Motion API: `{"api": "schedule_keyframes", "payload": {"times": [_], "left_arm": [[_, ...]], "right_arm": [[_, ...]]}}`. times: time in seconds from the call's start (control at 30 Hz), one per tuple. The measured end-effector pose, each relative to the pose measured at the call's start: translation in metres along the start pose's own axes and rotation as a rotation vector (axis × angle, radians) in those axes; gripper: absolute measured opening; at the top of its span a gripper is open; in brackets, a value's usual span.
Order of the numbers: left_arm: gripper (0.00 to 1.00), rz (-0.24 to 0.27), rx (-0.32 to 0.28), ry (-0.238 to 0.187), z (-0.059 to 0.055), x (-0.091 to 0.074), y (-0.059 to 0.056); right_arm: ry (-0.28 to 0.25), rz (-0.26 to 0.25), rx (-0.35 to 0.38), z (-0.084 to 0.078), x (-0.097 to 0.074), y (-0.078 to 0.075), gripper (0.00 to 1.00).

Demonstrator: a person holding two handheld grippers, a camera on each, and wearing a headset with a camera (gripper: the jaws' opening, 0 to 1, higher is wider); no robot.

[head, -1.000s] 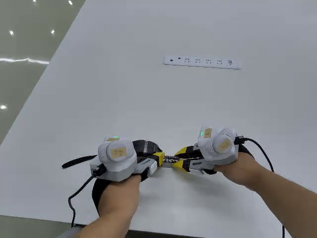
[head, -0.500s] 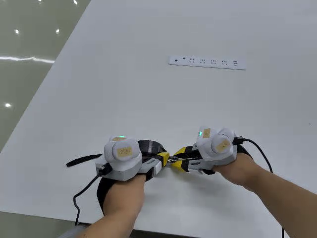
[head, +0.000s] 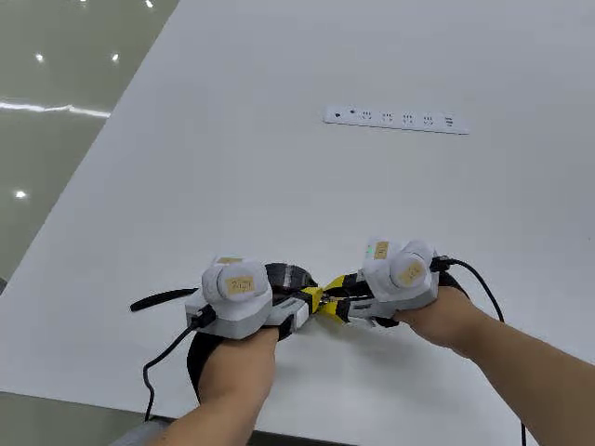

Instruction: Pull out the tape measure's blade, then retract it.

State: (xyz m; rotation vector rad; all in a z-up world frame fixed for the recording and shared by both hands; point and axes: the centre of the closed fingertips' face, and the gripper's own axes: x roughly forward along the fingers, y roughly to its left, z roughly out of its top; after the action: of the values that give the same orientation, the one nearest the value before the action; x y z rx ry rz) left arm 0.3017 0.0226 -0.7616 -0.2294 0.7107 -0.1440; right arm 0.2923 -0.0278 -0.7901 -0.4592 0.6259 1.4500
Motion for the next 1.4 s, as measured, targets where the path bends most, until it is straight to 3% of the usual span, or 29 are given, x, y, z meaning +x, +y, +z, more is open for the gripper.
{"api": "schedule_keyframes", "payload": {"times": [0.97,1.4], "left_arm": [[0.60,-0.010,-0.001,0.022,-0.0006,0.0003,-0.0012],[0.61,-0.028,0.006,0.010,-0.0004,-0.0015,-0.0033]], "right_arm": [[0.013,-0.005,-0.008,-0.0001,-0.0007,0.0014,0.13],[0.026,-0.014,0.004,-0.0007,0.0001,0.0029,0.21]]}}
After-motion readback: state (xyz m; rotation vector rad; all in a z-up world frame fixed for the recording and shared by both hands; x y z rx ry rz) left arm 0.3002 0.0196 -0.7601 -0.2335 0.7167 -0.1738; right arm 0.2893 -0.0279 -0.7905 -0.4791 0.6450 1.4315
